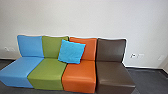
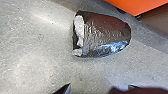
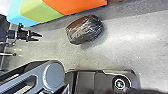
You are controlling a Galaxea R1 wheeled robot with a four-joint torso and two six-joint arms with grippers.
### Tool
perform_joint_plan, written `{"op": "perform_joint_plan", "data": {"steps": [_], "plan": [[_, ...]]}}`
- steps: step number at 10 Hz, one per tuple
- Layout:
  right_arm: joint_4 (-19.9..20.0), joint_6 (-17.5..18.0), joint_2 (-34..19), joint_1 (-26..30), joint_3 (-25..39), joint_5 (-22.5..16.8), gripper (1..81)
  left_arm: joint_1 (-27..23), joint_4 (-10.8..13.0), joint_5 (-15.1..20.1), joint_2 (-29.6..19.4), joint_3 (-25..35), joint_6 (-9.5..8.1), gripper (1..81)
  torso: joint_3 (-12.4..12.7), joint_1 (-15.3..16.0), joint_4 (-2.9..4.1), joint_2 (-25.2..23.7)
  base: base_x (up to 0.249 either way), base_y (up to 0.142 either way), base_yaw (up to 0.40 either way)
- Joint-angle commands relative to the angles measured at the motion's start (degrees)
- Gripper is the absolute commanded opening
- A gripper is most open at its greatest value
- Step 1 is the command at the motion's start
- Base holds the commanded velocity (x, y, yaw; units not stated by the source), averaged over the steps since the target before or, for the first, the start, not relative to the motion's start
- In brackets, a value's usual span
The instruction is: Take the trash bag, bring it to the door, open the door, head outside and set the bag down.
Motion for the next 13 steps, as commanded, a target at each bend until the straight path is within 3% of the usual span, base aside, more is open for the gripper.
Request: {"op": "perform_joint_plan", "data": {"steps": [1,3,7,13], "plan": [[0.6,0.1,-3.9,3.2,1.7,-4.1,81.1,-7.1,-1.2,2.7,-1.8,4.2,0.10,81.1,0.0,3.6,0.00,-5.5,0.000,0.000,0.000],[0.9,0.1,-3.9,3.2,1.6,-4.1,81.1,-7.2,-2.7,0.7,-4.7,10.0,0.10,81.1,0.0,6.2,0.00,-9.7,0.000,0.000,0.000],[1.0,0.1,-4.5,3.4,1.8,-4.1,81.1,-8.0,-2.8,-0.1,-4.8,10.2,0.10,81.1,0.0,11.5,0.00,-18.3,0.000,0.000,0.000],[2.0,0.1,-7.5,6.6,5.2,-5.6,81.1,-10.0,-2.4,0.2,-5.7,11.0,0.10,81.1,-10.6,18.5,0.00,-29.7,0.000,0.000,0.000]]}}
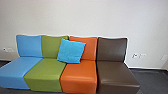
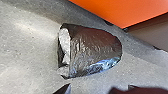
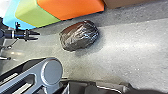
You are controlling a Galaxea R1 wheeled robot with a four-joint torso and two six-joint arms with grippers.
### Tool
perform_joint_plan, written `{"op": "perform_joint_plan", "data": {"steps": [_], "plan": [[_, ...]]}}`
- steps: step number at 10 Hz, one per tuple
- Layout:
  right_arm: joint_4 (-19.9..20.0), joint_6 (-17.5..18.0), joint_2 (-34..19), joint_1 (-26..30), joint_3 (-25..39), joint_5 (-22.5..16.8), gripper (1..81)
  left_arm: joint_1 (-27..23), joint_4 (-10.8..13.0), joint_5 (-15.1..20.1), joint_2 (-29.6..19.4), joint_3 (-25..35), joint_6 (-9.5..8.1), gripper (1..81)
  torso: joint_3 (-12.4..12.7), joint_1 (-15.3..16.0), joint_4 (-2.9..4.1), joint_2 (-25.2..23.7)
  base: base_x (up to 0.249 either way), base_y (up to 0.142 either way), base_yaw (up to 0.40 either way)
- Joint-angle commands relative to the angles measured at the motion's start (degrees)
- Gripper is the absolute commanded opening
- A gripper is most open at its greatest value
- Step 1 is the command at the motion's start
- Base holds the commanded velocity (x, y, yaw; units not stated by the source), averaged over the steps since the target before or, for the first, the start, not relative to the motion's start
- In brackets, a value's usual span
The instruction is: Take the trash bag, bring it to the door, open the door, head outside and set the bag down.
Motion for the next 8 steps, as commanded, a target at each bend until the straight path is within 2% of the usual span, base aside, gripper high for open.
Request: {"op": "perform_joint_plan", "data": {"steps": [1,7,8], "plan": [[1.3,0.1,-5.0,4.4,3.0,-5.1,81.1,-7.9,-0.2,2.6,-0.7,0.4,0.27,81.1,-5.1,3.5,0.00,-5.5,0.000,0.000,0.000],[1.4,0.1,-6.1,4.0,4.0,-5.1,81.1,-12.4,-0.1,3.0,-0.2,-1.6,0.18,81.1,-16.6,11.6,0.00,-18.2,0.000,0.000,0.000],[1.6,0.1,-6.0,3.9,4.0,-5.1,81.1,-13.4,-0.1,3.1,0.0,-2.5,0.18,81.1,-13.6,12.9,0.00,-20.3,0.000,0.000,0.000]]}}
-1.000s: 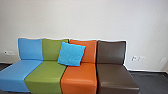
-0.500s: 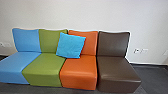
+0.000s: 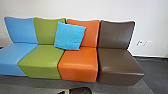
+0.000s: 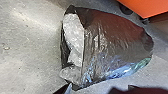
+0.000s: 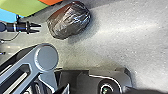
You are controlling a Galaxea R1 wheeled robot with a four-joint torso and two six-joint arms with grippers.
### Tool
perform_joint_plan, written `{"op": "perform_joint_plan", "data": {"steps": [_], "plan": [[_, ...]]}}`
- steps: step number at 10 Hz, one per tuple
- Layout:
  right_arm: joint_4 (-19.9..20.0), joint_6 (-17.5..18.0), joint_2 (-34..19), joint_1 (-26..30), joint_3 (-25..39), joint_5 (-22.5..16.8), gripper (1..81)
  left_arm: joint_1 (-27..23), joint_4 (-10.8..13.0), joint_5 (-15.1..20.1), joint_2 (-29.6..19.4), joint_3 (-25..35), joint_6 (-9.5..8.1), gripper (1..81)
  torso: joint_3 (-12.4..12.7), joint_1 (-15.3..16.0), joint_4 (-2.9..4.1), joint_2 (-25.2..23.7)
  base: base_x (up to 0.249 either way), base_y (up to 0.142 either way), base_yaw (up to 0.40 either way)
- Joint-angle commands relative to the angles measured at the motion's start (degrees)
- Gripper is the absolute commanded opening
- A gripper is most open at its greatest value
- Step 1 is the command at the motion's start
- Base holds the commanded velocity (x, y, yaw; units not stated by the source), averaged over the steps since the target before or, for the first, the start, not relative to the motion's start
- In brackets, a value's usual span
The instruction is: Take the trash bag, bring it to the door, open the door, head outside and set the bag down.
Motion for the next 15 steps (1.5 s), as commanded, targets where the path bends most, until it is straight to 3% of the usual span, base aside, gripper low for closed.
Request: {"op": "perform_joint_plan", "data": {"steps": [1,7,8,10,15], "plan": [[0.9,0.0,-3.9,2.9,1.8,-4.3,81.1,-8.9,-0.2,2.8,-0.7,-1.5,0.18,81.1,0.0,3.5,0.00,-5.5,0.000,0.000,0.000],[1.1,0.0,-3.1,2.9,1.4,-4.2,81.1,-11.6,-0.1,5.0,4.8,-1.9,0.09,81.1,-0.9,11.0,0.00,-17.5,0.000,0.000,0.000],[1.1,0.0,-2.9,3.0,1.3,-4.2,81.1,-11.6,0.0,5.0,5.5,-2.0,0.18,81.1,-3.8,12.3,0.00,-19.7,0.000,0.000,0.000],[1.0,0.0,-2.8,3.0,1.3,-4.3,81.1,-11.6,-0.1,5.0,5.3,-2.0,0.18,81.1,-5.4,14.4,0.00,-23.1,0.000,0.000,0.000],[1.1,0.0,-4.3,2.9,1.7,-4.3,81.1,-11.7,-0.1,5.0,6.1,-3.7,0.27,81.1,-13.5,20.9,0.00,-33.5,0.000,0.000,0.000]]}}
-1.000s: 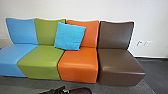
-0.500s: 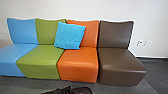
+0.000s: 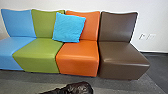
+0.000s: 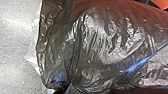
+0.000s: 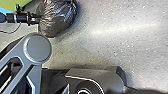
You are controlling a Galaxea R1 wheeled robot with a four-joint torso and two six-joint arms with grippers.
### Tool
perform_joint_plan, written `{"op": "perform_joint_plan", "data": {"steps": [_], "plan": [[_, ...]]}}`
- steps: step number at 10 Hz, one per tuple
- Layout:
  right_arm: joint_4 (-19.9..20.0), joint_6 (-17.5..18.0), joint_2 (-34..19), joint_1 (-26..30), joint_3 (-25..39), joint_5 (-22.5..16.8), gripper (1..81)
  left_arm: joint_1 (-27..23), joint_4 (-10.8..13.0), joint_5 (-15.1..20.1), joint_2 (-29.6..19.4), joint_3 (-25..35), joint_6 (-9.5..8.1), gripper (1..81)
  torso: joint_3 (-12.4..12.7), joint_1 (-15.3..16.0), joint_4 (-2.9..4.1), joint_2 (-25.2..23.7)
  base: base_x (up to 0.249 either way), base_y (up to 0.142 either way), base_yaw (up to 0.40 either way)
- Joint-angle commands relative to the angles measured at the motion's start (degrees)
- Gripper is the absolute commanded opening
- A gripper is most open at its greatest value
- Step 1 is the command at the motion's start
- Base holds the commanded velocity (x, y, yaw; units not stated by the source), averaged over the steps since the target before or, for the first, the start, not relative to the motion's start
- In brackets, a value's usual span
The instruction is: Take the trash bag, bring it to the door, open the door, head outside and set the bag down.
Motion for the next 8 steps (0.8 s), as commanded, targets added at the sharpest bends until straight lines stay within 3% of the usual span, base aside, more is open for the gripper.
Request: {"op": "perform_joint_plan", "data": {"steps": [1,2,5,6,8], "plan": [[0.7,0.6,-4.2,3.1,1.9,-4.2,81.1,-6.8,-0.1,2.6,0.3,0.2,0.27,81.1,-4.6,3.4,0.00,-5.2,0.000,0.000,0.000],[0.7,0.6,-4.1,3.1,1.9,-4.2,81.1,-6.1,-0.1,2.4,0.4,0.0,0.27,81.1,-1.5,4.8,0.00,-5.9,0.000,0.000,0.000],[0.8,0.6,-5.7,3.9,2.9,-4.2,81.1,-5.8,-0.3,2.5,0.1,-1.2,0.36,81.1,-4.2,6.7,0.00,-5.9,0.000,0.000,0.000],[0.8,0.6,-6.8,4.3,4.0,-4.2,81.1,-5.7,-0.4,2.4,0.1,-1.2,0.36,81.1,-6.6,5.4,0.00,-3.8,0.000,0.000,0.000],[0.7,0.6,-7.8,4.5,4.9,-4.2,81.1,-5.1,-0.3,1.8,0.2,-1.7,0.36,81.1,-10.5,6.0,0.00,-4.6,0.000,0.000,0.000]]}}
